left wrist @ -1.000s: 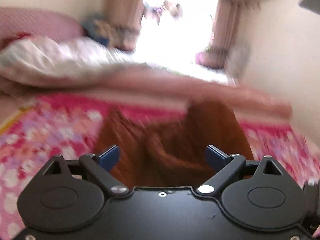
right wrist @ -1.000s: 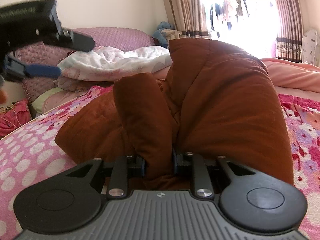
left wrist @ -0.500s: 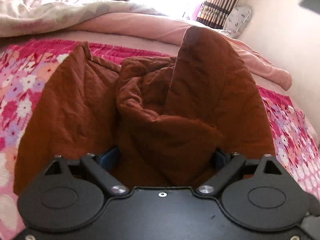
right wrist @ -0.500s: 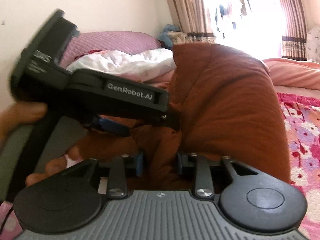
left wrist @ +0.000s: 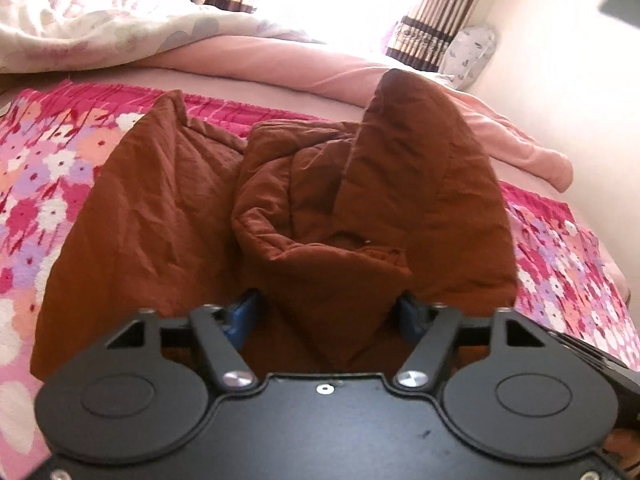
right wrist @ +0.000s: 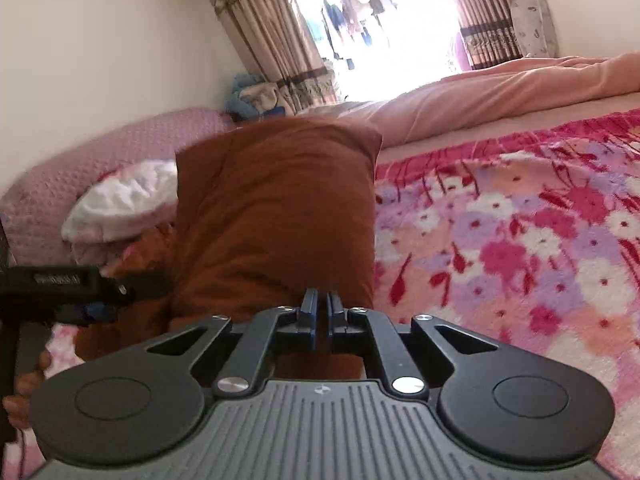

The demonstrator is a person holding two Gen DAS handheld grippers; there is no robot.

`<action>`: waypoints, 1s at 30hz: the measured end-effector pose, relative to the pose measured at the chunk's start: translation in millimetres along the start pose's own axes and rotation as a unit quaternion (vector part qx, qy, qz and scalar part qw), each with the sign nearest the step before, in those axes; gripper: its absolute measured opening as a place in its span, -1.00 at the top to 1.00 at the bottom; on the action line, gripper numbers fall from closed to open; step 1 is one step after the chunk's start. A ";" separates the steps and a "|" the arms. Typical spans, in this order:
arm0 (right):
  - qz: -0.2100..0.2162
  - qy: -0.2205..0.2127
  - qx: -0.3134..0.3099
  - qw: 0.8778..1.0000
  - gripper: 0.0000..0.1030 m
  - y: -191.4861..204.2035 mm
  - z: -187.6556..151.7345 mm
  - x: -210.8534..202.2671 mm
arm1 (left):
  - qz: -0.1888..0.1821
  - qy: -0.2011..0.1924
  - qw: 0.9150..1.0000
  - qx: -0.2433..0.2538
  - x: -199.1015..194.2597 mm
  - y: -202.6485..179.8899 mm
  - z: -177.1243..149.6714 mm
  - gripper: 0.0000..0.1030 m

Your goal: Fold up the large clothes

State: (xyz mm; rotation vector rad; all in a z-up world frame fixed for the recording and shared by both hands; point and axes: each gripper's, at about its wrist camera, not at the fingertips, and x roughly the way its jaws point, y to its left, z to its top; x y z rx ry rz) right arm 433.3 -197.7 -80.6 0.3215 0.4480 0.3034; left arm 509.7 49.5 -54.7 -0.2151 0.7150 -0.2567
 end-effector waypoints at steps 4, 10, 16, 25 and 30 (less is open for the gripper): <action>0.004 -0.004 0.001 1.000 0.86 1.1 2.9 -4.4 | -0.005 -0.012 1.000 0.006 -8.0 -1.4 0.3 0.31; 0.006 -0.037 -0.010 0.999 0.87 12.9 12.3 -17.7 | -0.023 -0.036 0.999 -0.017 -27.1 4.8 -0.3 0.57; 0.033 -0.059 -0.018 0.998 0.66 19.9 21.8 -26.3 | -0.021 -0.052 0.998 -0.004 -38.2 2.6 3.7 0.59; 0.093 -0.006 -0.083 0.992 -0.41 34.0 -2.9 -41.9 | -0.026 -0.040 0.998 -0.033 -30.2 16.5 -3.8 0.59; 0.050 -0.020 -0.166 0.985 -0.40 64.7 -16.2 -48.5 | -0.028 -0.042 0.998 -0.037 -32.8 16.2 -3.3 0.59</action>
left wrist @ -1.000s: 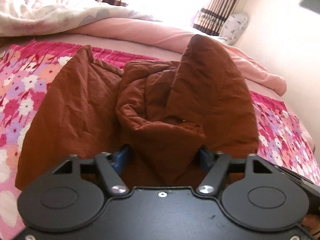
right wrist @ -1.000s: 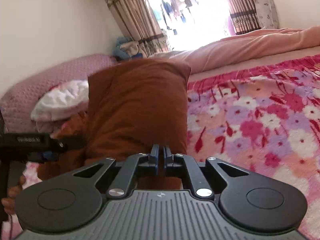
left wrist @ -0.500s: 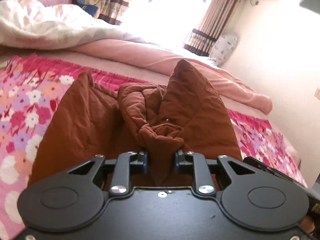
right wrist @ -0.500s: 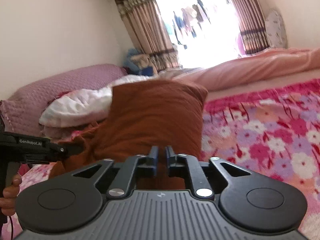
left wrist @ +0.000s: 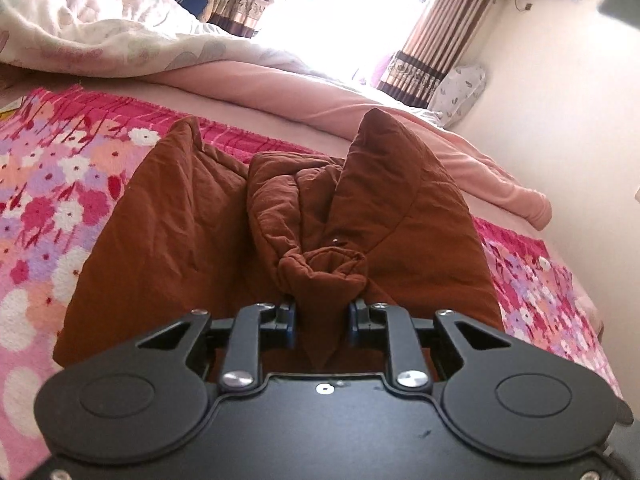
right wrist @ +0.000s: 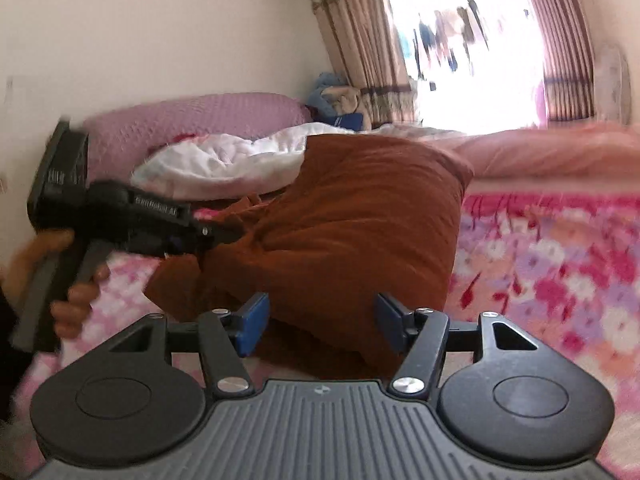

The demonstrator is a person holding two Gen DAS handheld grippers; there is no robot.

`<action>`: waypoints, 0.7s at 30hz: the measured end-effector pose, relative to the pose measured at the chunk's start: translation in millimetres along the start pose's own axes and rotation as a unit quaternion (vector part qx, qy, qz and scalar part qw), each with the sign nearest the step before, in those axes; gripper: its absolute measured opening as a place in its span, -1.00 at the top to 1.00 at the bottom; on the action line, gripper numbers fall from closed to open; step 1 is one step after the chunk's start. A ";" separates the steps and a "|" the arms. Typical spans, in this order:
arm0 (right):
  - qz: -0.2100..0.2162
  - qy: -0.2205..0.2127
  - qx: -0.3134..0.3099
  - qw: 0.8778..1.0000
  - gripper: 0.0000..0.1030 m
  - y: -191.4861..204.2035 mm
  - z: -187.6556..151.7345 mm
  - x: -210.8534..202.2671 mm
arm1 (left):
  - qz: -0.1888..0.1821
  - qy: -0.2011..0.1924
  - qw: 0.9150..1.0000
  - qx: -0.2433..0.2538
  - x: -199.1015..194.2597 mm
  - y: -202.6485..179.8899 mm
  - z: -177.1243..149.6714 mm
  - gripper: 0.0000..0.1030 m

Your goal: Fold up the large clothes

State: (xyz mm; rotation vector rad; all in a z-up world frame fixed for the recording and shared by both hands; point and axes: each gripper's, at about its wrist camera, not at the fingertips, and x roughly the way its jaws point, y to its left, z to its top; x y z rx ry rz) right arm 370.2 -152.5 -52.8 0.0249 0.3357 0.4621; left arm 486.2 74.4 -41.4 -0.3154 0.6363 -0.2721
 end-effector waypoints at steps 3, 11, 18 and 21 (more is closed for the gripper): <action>-0.031 0.012 -0.093 0.995 -0.41 27.9 -3.8 13.5 | -0.002 0.000 1.000 0.001 -1.8 0.6 0.0 0.59; -0.049 -0.023 -0.104 0.993 0.57 24.5 -0.7 40.8 | 0.001 -0.002 1.000 -0.003 -2.1 5.8 -1.3 0.59; -0.022 -0.045 -0.098 0.994 0.78 24.9 16.2 33.1 | -0.013 -0.034 0.999 -0.017 -20.9 7.3 5.9 0.61; -0.009 -0.064 -0.115 0.991 0.79 34.1 27.2 29.3 | -0.012 -0.062 0.998 -0.021 -43.5 12.8 13.4 0.61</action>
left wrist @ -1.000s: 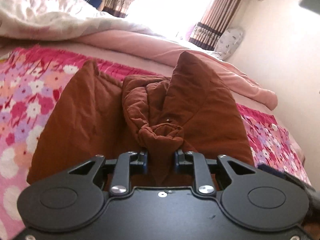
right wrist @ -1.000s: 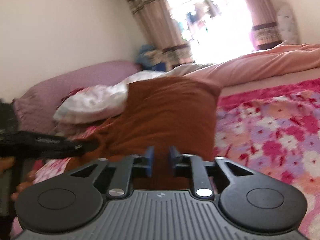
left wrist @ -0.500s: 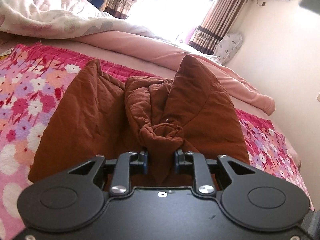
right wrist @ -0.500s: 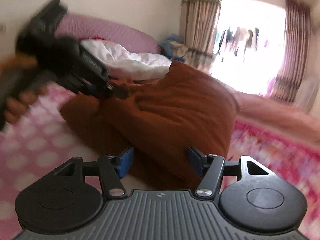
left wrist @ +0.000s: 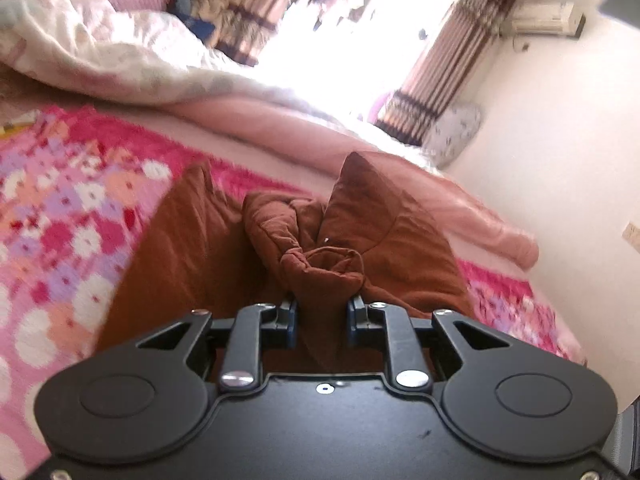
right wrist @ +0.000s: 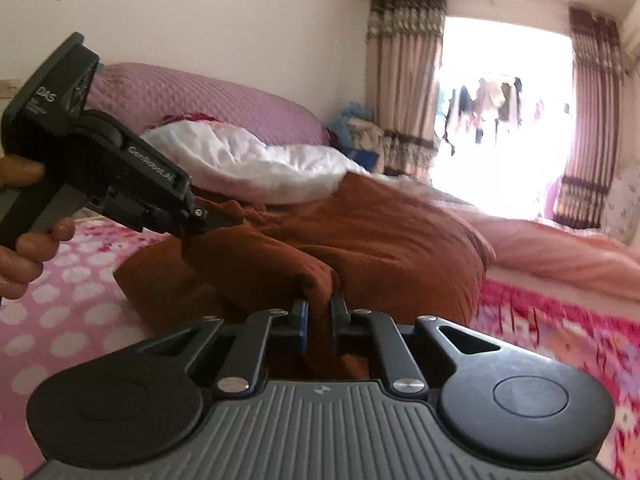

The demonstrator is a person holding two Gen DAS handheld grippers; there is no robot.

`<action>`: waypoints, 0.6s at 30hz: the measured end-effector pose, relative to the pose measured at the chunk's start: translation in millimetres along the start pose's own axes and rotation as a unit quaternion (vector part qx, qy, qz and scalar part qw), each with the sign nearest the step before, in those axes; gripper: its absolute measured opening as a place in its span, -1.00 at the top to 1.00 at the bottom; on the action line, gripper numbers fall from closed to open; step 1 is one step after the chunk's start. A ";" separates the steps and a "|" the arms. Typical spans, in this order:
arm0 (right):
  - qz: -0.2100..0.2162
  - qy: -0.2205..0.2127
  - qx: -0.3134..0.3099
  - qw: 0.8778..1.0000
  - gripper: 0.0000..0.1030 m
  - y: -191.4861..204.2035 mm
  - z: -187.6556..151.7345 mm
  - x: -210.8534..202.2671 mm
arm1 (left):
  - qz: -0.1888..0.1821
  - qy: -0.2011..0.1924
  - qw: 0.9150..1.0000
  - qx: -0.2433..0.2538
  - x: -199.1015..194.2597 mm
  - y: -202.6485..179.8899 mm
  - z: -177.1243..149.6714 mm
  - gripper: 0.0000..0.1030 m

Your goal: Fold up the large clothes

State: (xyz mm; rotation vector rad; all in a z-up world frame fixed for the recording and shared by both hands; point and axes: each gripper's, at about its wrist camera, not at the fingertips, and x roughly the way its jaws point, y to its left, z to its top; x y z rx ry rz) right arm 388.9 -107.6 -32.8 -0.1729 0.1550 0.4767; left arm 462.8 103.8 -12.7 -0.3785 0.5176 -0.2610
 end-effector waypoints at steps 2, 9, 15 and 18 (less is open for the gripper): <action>0.017 -0.009 -0.001 1.000 0.80 3.4 9.0 2.7 | 0.010 -0.022 1.000 0.000 -18.4 4.7 5.5 0.62; 0.097 0.027 0.001 0.995 0.80 33.5 8.3 38.9 | 0.089 0.023 0.995 -0.038 -16.8 61.1 -21.2 0.61; 0.121 0.051 0.048 0.990 0.39 31.7 6.5 34.5 | 0.127 0.029 0.991 0.004 -5.5 59.7 -36.6 0.22; 0.109 0.017 0.089 0.990 0.35 1.0 18.7 7.7 | 0.144 0.034 0.989 0.032 -6.3 60.4 -37.5 -0.02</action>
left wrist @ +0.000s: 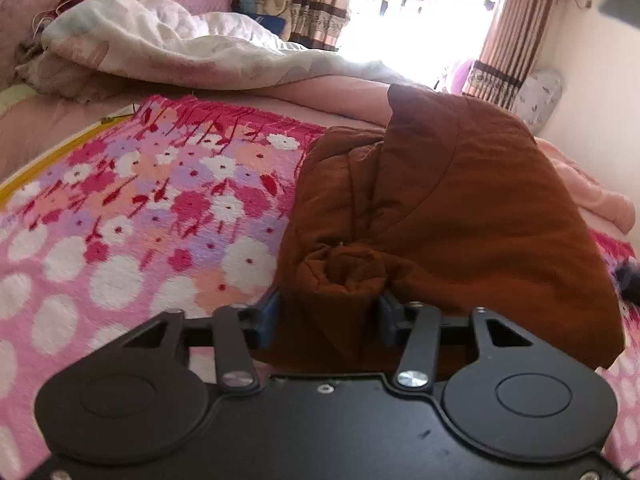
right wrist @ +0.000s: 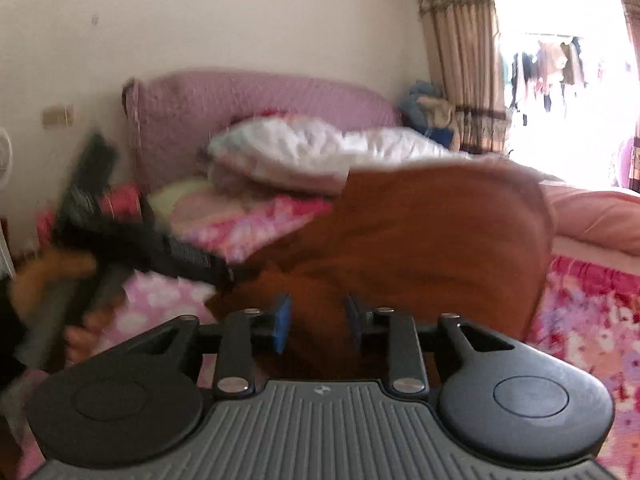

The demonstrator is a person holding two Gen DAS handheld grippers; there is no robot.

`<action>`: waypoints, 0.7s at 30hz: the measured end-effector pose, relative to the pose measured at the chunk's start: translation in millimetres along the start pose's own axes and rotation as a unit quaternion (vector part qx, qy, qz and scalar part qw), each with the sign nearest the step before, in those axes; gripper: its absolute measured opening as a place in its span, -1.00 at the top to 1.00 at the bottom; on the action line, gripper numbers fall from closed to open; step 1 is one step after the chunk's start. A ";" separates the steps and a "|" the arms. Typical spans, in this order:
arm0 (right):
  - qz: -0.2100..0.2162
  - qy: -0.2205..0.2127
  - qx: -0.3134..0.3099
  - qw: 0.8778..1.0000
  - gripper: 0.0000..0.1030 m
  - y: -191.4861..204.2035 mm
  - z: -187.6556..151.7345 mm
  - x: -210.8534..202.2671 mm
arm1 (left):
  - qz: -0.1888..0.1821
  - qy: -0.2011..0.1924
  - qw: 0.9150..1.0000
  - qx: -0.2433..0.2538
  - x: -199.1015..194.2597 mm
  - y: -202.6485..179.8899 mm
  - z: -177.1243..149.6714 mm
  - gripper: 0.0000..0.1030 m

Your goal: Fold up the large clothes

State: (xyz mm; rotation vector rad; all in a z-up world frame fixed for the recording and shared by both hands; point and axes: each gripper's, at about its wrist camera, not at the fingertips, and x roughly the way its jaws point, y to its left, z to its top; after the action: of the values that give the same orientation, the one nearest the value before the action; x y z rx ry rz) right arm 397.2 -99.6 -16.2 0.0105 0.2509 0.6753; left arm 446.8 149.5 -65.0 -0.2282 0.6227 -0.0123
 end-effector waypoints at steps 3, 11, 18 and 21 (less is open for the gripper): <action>-0.037 -0.004 0.083 0.996 0.70 -47.0 4.2 -4.3 | -0.025 0.011 0.999 -0.019 3.4 13.3 0.7 -0.03; -0.054 0.065 0.107 0.991 0.96 -64.6 -13.3 43.3 | -0.046 -0.013 0.998 -0.029 -14.5 24.2 0.6 -0.02; -0.041 0.095 0.106 0.989 0.96 -64.9 -12.6 58.9 | -0.075 -0.040 0.996 -0.010 -64.7 8.3 38.0 0.05; -0.034 0.097 0.119 0.988 0.96 -68.9 -13.5 62.4 | -0.084 -0.002 0.996 0.036 -34.2 -23.3 47.6 0.03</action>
State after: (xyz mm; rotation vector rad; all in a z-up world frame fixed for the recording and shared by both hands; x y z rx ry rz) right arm 483.5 -115.8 -49.7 0.1651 0.5156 0.5747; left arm 447.9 139.5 -2.7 -0.2102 0.5972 -0.1967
